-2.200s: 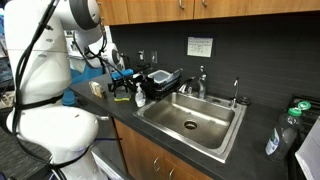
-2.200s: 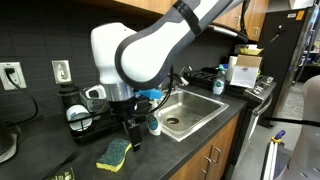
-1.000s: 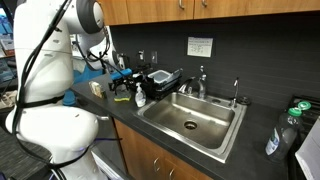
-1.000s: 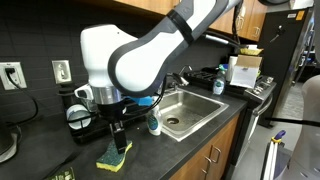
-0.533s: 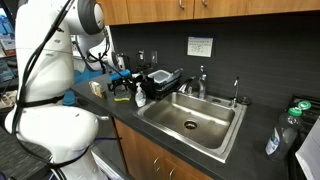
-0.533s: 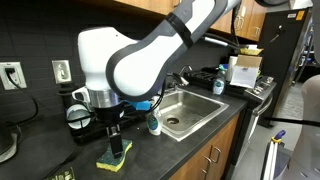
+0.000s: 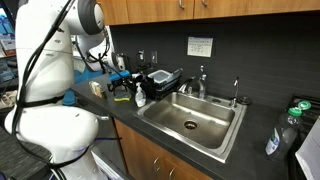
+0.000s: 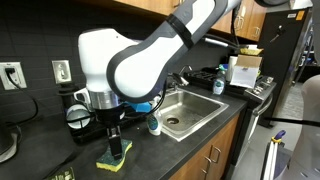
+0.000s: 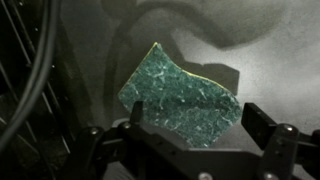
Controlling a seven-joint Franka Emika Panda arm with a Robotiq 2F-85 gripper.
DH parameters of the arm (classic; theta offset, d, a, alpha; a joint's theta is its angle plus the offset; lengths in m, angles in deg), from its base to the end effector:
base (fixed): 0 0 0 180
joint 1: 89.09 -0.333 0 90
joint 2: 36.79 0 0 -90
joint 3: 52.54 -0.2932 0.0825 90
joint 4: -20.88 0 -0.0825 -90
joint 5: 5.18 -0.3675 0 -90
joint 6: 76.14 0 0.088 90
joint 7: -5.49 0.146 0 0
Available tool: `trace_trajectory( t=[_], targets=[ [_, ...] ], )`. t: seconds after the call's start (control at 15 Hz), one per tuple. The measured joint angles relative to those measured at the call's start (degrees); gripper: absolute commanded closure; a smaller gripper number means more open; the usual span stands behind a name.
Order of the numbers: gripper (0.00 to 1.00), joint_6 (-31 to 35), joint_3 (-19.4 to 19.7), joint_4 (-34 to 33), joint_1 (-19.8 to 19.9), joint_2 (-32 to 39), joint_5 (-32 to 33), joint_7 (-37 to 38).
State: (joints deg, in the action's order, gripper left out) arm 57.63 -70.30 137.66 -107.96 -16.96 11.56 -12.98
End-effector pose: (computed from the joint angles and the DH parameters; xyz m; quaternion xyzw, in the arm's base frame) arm 0.4671 0.3322 0.2295 0.8376 0.5437 -0.0037 0.0531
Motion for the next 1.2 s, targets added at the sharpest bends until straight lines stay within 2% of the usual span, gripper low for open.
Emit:
trace_trajectory(
  t=[0.4, 0.87, 0.93, 1.07, 1.2],
  targets=[
    [0.00, 0.2, 0.2, 1.2, 0.1, 0.0, -0.1, 2.5],
    [0.00, 3.5, 0.5, 3.3, 0.2, 0.0, -0.1, 4.8],
    [0.23, 3.7, 0.5, 3.3, 0.2, 0.0, -0.1, 4.9],
    [0.32, 4.0, 0.7, 3.3, 0.2, 0.0, 0.0, 5.3],
    [0.48, 4.3, 0.9, 3.3, 0.2, 0.0, 0.0, 5.5]
  ],
)
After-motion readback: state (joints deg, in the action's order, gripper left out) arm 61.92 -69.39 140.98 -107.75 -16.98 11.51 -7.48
